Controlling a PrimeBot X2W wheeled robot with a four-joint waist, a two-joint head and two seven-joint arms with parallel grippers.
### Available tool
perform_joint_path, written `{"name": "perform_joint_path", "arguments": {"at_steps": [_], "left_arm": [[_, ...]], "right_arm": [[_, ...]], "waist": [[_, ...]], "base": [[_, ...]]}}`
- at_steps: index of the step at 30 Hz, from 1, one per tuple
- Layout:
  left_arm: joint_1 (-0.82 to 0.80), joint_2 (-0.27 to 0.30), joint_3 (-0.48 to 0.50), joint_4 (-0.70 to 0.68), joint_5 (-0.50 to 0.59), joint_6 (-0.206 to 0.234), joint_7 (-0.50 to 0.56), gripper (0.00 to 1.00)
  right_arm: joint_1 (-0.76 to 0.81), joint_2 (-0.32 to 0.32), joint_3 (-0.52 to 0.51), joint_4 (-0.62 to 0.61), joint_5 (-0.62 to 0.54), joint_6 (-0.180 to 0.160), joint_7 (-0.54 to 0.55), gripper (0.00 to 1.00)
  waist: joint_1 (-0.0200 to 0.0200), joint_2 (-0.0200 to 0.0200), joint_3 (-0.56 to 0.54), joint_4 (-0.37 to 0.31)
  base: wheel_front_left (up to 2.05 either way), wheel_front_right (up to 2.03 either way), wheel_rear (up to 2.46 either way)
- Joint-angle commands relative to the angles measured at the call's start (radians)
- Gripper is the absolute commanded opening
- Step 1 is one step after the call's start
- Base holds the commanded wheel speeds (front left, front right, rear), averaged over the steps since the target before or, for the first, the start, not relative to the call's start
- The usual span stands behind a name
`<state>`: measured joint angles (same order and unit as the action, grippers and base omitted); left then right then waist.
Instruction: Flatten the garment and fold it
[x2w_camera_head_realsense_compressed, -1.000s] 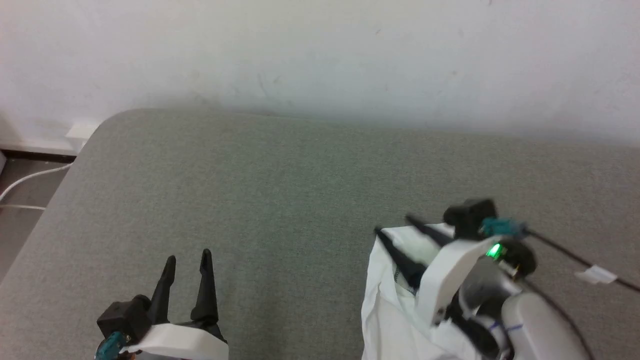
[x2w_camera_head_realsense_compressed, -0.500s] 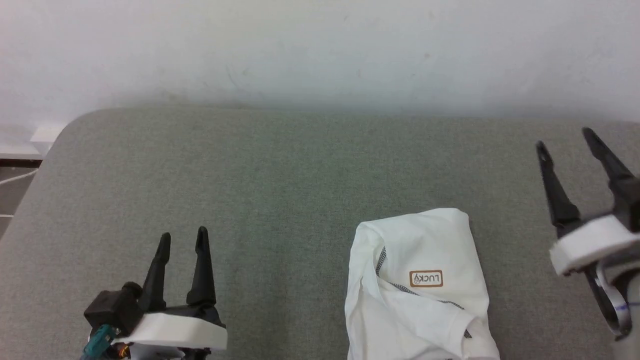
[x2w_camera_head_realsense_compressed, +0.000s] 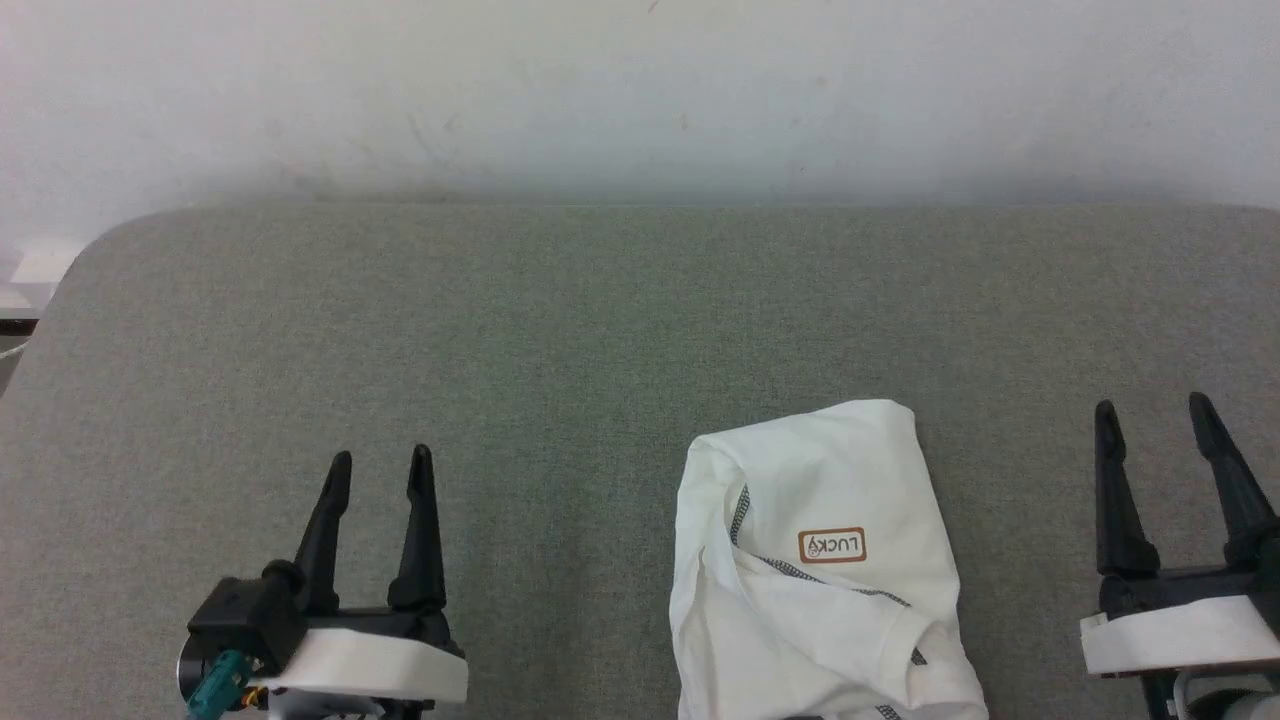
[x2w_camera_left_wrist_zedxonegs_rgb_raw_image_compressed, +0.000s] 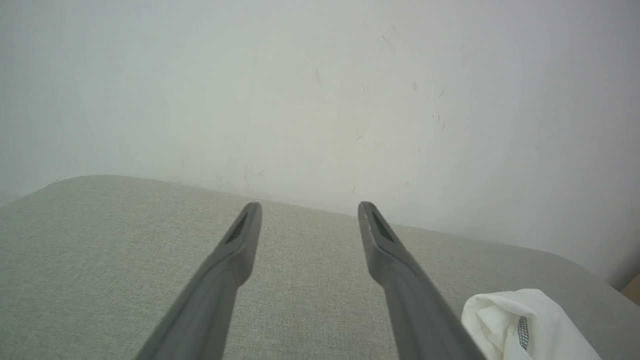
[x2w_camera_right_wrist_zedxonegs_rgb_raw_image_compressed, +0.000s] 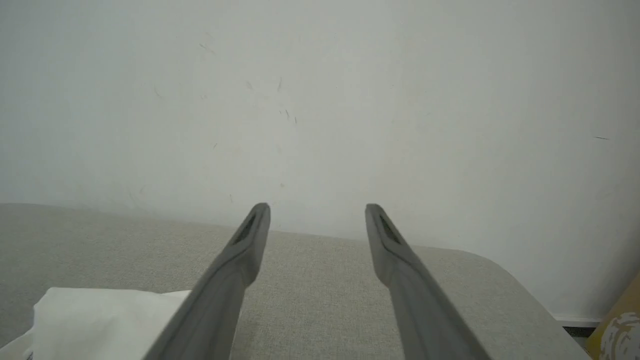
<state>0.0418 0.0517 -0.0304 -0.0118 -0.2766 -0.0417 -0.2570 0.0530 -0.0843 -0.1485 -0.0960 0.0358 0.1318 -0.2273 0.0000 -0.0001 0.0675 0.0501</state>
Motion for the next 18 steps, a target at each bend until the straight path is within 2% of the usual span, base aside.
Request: {"name": "perform_joint_path", "arguments": {"at_steps": [1, 4, 11, 14, 18], "left_arm": [[0.013, -0.001, -0.004, -0.001, 0.014, 0.005, -0.005, 1.00], [0.016, -0.001, -0.009, 0.002, 0.050, 0.005, -0.005, 1.00], [0.011, -0.001, -0.014, -0.002, 0.050, 0.004, -0.005, 1.00], [0.002, -0.001, -0.020, -0.003, 0.050, 0.003, -0.005, 1.00], [-0.011, -0.001, -0.027, 0.003, 0.047, 0.002, -0.005, 1.00]], "right_arm": [[0.011, 0.008, 0.006, 0.002, -0.003, -0.001, -0.010, 1.00], [0.019, 0.017, 0.012, 0.007, -0.005, -0.001, -0.015, 1.00], [0.018, 0.016, 0.029, 0.006, 0.015, -0.001, 0.026, 1.00], [0.011, -0.016, 0.061, -0.004, 0.070, -0.001, 0.116, 1.00], [-0.004, -0.103, 0.139, 0.015, 0.199, -0.001, 0.384, 1.00]], "waist": [[0.0000, 0.0001, 0.001, -0.001], [0.0000, 0.0001, 0.001, 0.000], [0.0000, 0.0001, 0.009, 0.009], [0.0000, 0.0001, 0.022, 0.018], [0.0000, 0.0001, 0.048, 0.031]], "base": [[0.00, 0.00, 0.00], [0.00, 0.00, 0.00], [0.00, 0.00, 0.00], [0.00, 0.00, 0.00], [0.00, 0.00, 0.00]]}}
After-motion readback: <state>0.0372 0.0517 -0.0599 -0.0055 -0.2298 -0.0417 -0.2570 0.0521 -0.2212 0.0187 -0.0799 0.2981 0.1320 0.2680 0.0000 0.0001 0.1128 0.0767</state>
